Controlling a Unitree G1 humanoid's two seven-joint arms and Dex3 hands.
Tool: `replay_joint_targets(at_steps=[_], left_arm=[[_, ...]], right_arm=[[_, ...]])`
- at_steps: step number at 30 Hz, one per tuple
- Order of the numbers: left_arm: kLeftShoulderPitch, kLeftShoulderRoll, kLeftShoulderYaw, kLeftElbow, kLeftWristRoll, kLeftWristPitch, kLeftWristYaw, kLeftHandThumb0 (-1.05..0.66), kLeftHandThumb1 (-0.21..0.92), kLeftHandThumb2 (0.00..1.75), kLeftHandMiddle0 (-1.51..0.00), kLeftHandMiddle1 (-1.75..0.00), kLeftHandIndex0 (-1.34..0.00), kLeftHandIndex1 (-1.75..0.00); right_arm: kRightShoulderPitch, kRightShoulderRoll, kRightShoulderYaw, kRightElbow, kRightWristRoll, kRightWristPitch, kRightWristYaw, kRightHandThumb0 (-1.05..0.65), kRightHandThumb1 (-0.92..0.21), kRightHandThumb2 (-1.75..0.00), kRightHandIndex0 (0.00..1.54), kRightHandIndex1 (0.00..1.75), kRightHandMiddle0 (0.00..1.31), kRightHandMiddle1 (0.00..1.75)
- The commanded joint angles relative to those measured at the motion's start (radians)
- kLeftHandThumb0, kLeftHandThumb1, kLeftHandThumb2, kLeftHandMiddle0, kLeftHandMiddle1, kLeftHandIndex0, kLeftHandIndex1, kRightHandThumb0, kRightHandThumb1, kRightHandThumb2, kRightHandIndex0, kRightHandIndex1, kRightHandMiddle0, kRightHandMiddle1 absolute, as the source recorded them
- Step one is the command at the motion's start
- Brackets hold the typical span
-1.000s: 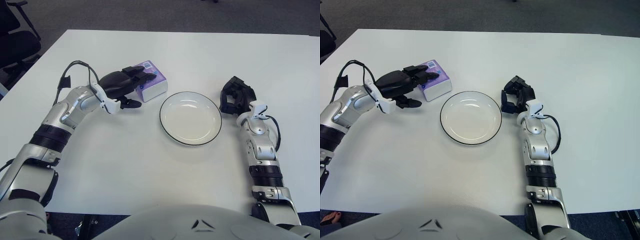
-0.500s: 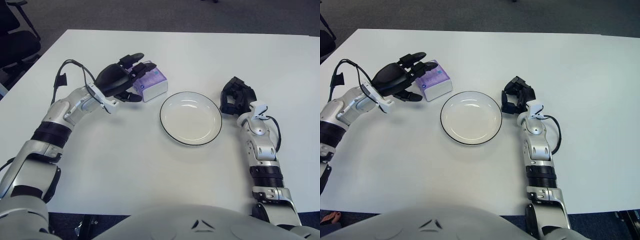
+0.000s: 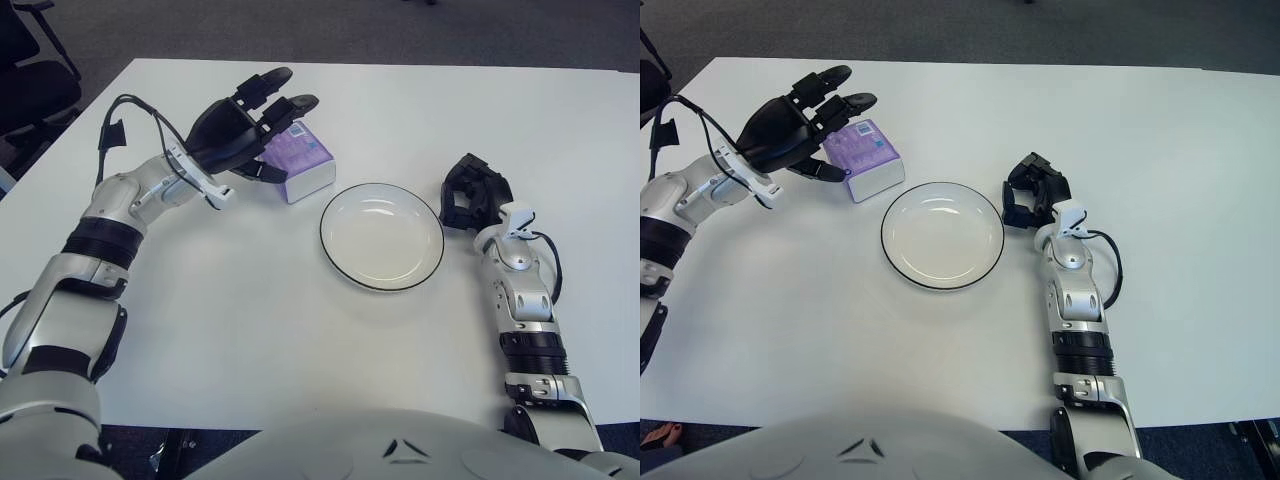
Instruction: Put the tissue paper into the plate.
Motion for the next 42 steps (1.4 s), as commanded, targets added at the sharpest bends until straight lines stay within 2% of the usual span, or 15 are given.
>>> replay_joint_targets(at_steps=[1, 9, 13, 22, 28, 36, 42], left_arm=[[-0.081, 0.016, -0.035, 0.05, 0.056, -0.034, 0.039, -1.05, 0.92, 0.66, 0.0, -0.13, 0.0, -0.3], [-0.184, 0.001, -0.106, 0.159, 0.118, -0.071, 0.047, -1.05, 0.92, 0.6, 0.0, -0.06, 0.0, -0.14], [-0.236, -0.004, -0.147, 0.219, 0.14, -0.099, 0.03, -1.05, 0.92, 0.54, -0.02, -0.06, 0.0, -0.2], [-0.343, -0.019, -0.239, 0.323, 0.188, -0.148, -0.017, -1.05, 0.92, 0.53, -0.03, -0.06, 0.0, -0.25], [-0.381, -0.027, -0.281, 0.366, 0.205, -0.159, -0.025, -1.04, 0.92, 0.49, -0.01, -0.05, 0.0, -0.23], [-0.425, -0.045, -0.31, 0.432, 0.157, -0.184, -0.181, -1.03, 0.91, 0.36, 0.0, 0.0, 0.0, -0.16], [-0.431, -0.07, -0.289, 0.482, 0.066, -0.177, -0.382, -1.04, 0.89, 0.32, 0.0, 0.0, 0.0, -0.12]], right_arm=[[0.21, 0.069, 0.006, 0.077, 0.015, 0.006, -0.001, -0.48, -0.3, -1.34, 1.17, 1.75, 0.63, 1.75], [0.211, 0.068, 0.008, 0.077, 0.017, 0.008, 0.004, -0.48, -0.29, -1.34, 1.18, 1.75, 0.63, 1.75], [0.212, 0.068, 0.008, 0.077, 0.018, 0.003, 0.008, -0.49, -0.29, -1.34, 1.18, 1.75, 0.63, 1.75], [0.218, 0.072, 0.009, 0.066, 0.016, 0.012, 0.005, -0.49, -0.29, -1.34, 1.18, 1.75, 0.63, 1.75], [0.219, 0.073, 0.009, 0.064, 0.016, 0.013, 0.005, -0.48, -0.3, -1.34, 1.17, 1.75, 0.63, 1.75], [0.218, 0.069, 0.008, 0.066, 0.023, 0.006, 0.019, -0.48, -0.3, -1.34, 1.17, 1.75, 0.63, 1.75], [0.218, 0.07, 0.005, 0.069, 0.023, 0.003, 0.021, -0.48, -0.3, -1.34, 1.18, 1.75, 0.63, 1.75]])
